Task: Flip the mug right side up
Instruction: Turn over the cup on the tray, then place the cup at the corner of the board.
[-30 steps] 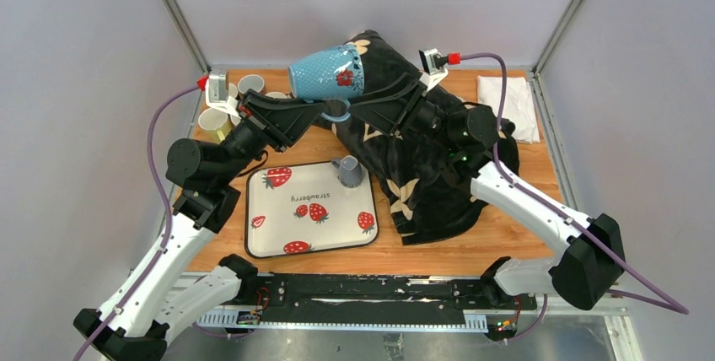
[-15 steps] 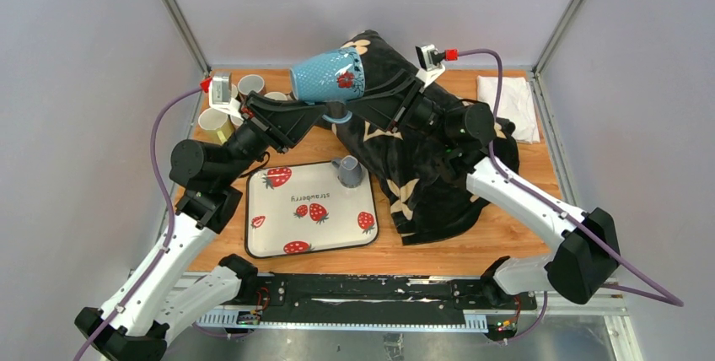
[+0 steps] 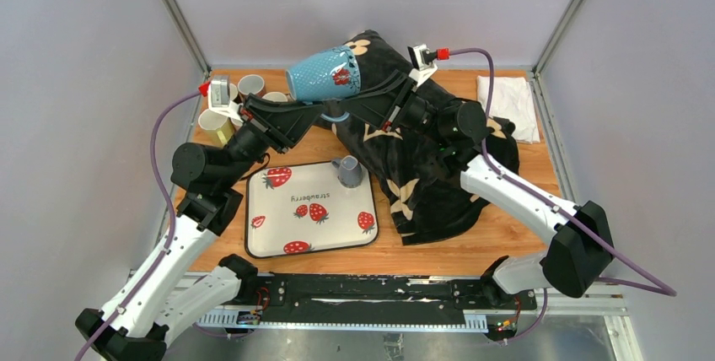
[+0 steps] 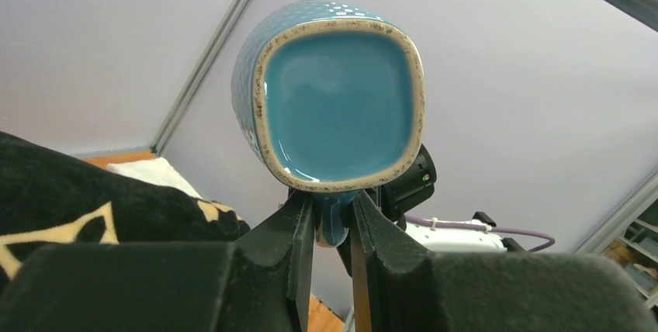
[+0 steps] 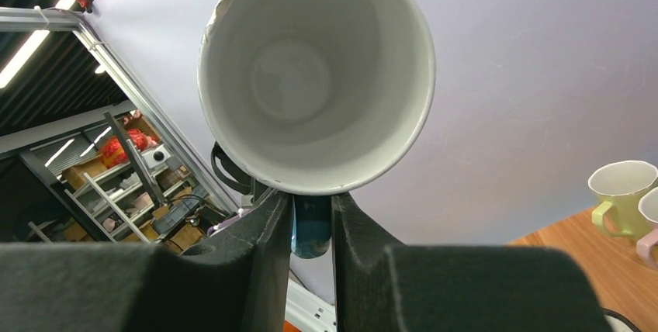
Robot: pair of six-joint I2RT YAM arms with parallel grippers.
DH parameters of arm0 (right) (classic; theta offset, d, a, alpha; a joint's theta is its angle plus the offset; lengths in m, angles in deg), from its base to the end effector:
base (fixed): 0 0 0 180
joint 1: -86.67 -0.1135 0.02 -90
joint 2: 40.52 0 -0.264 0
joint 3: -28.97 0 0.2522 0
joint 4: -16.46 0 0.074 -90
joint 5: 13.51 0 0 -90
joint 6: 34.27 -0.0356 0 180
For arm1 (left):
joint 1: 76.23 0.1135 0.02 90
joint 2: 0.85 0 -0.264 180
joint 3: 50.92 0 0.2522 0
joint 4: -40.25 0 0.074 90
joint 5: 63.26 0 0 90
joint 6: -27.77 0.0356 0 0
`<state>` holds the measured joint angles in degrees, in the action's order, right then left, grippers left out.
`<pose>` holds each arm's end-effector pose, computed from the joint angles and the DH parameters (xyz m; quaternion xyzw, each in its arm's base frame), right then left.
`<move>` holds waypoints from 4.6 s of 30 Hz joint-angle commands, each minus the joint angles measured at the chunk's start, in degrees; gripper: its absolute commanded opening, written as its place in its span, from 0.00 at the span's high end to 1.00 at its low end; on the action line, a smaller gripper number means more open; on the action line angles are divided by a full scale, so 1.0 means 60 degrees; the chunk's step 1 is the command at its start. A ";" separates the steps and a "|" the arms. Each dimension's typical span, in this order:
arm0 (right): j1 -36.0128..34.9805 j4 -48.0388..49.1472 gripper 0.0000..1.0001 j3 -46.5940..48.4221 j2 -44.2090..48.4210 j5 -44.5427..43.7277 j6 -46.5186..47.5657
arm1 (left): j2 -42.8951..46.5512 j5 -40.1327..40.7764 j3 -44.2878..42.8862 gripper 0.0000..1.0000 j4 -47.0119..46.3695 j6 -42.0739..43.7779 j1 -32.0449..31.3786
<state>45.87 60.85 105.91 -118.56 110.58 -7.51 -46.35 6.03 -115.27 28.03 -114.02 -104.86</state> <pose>0.2086 0.2064 0.4379 -0.1902 0.4241 0.7634 0.4486 0.1393 -0.0904 0.4387 0.0562 0.5054 -0.6205 0.5970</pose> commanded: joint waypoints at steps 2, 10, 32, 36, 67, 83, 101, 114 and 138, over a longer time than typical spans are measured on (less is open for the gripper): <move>-0.0133 0.0503 0.80 0.0334 -0.0046 -0.0298 0.0035 | 0.0242 -0.0217 0.0116 1.00 -0.0826 0.0221 -0.0049; -0.0130 0.0445 0.99 0.0368 -0.0044 -0.0146 0.0193 | 0.0311 -0.0141 0.0308 0.95 -0.0821 0.0268 -0.0049; -0.0140 0.0265 1.00 0.0156 0.0207 -0.0089 0.0458 | 0.0489 0.0269 0.0931 0.36 -0.0801 0.0281 -0.0049; -0.0129 0.0103 1.00 -0.0062 0.0365 -0.0314 0.0609 | 0.0478 0.0295 0.0990 0.30 -0.0379 0.0461 -0.0049; -0.0129 -0.4836 1.00 0.0503 0.0295 -0.2119 0.4490 | 0.2108 0.6489 -0.0398 0.00 0.8796 0.3578 -0.0049; -0.0173 -0.7287 1.00 0.3083 -0.2921 -0.2146 0.6442 | 0.2349 0.8283 -0.0567 0.00 1.0469 0.4441 -0.0049; -0.0195 -0.8096 1.00 0.5536 -0.5910 -0.2571 0.7222 | 0.2488 0.8531 -0.0172 0.00 1.0734 0.4714 -0.0049; -0.0535 -0.8650 1.00 0.6638 -0.7212 -0.3410 0.8089 | 0.2467 0.8717 -0.0008 0.00 1.0761 0.5015 -0.0049; -0.1160 -0.8549 1.00 0.6888 -0.8117 -0.4562 0.9554 | 0.2515 0.8853 0.0034 0.00 1.0819 0.5145 -0.0049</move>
<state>41.22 5.29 146.19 -167.78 85.40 45.49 -31.94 57.88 -115.60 93.38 -83.66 -104.90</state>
